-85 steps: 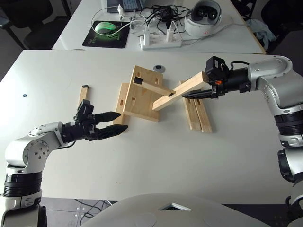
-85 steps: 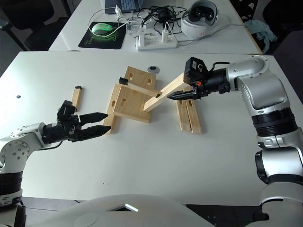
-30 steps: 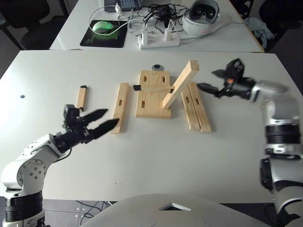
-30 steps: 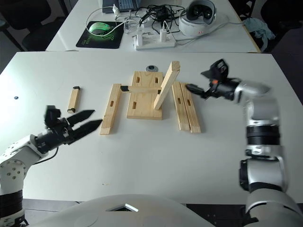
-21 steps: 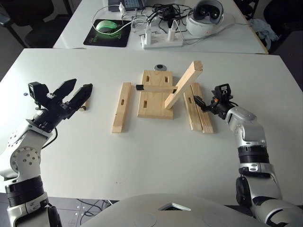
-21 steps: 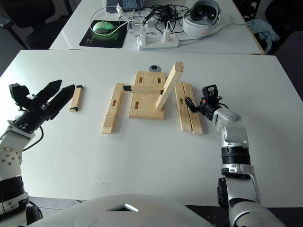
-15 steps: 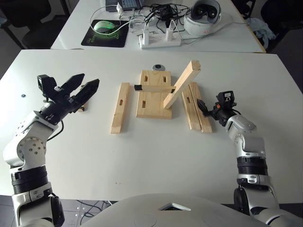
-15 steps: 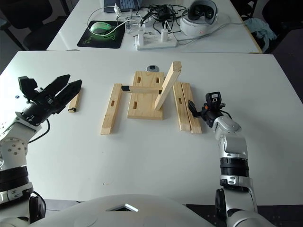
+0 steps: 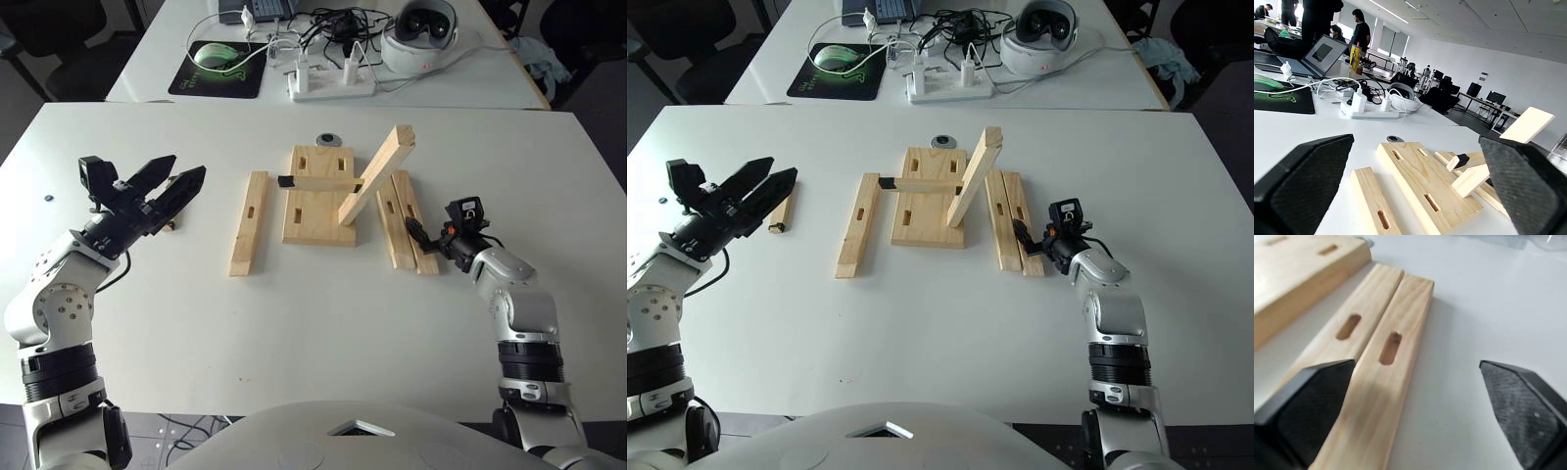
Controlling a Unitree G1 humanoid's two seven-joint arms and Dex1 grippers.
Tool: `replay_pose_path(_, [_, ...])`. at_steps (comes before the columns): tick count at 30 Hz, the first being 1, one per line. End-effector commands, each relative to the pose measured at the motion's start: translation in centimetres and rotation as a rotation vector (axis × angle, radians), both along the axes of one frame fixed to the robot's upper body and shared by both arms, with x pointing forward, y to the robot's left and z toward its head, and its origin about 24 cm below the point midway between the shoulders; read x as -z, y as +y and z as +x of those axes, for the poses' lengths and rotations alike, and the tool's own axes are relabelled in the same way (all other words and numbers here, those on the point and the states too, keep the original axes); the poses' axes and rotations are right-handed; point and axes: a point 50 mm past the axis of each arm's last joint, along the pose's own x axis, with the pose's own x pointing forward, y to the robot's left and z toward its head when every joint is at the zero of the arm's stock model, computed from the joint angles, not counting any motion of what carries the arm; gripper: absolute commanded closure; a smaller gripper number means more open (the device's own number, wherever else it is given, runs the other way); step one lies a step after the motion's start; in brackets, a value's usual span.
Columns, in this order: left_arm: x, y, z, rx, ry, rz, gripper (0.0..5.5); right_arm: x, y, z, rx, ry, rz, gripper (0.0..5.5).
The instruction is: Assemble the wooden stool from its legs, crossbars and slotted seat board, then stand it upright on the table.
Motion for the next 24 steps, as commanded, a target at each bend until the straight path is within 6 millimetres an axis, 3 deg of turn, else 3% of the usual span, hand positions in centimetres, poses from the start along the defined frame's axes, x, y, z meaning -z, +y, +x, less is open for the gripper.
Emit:
replay_pose_path(1, [0.0, -0.1, -0.2, -0.005, -0.002, 0.01, 0.77, -0.3, 0.1, 0.3, -0.02, 0.003, -0.065, 0.78])
replay_pose_path(7, [0.1, 0.0, -0.1, -0.003, 0.006, 0.016, 0.77, 0.7, 0.1, -0.4, -0.021, 0.062, -0.128, 0.78])
replay_pose_path(16, [0.2, -0.2, -0.1, 0.0, 0.01, 0.011, 0.77, 0.1, -1.2, 0.5, 0.012, 0.067, -0.181, 0.78])
replay_pose_path(24, [0.2, -0.4, 0.2, 0.016, 0.014, 0.007, 0.77, -0.4, 1.2, 0.5, -0.006, 0.08, -0.071, 0.78])
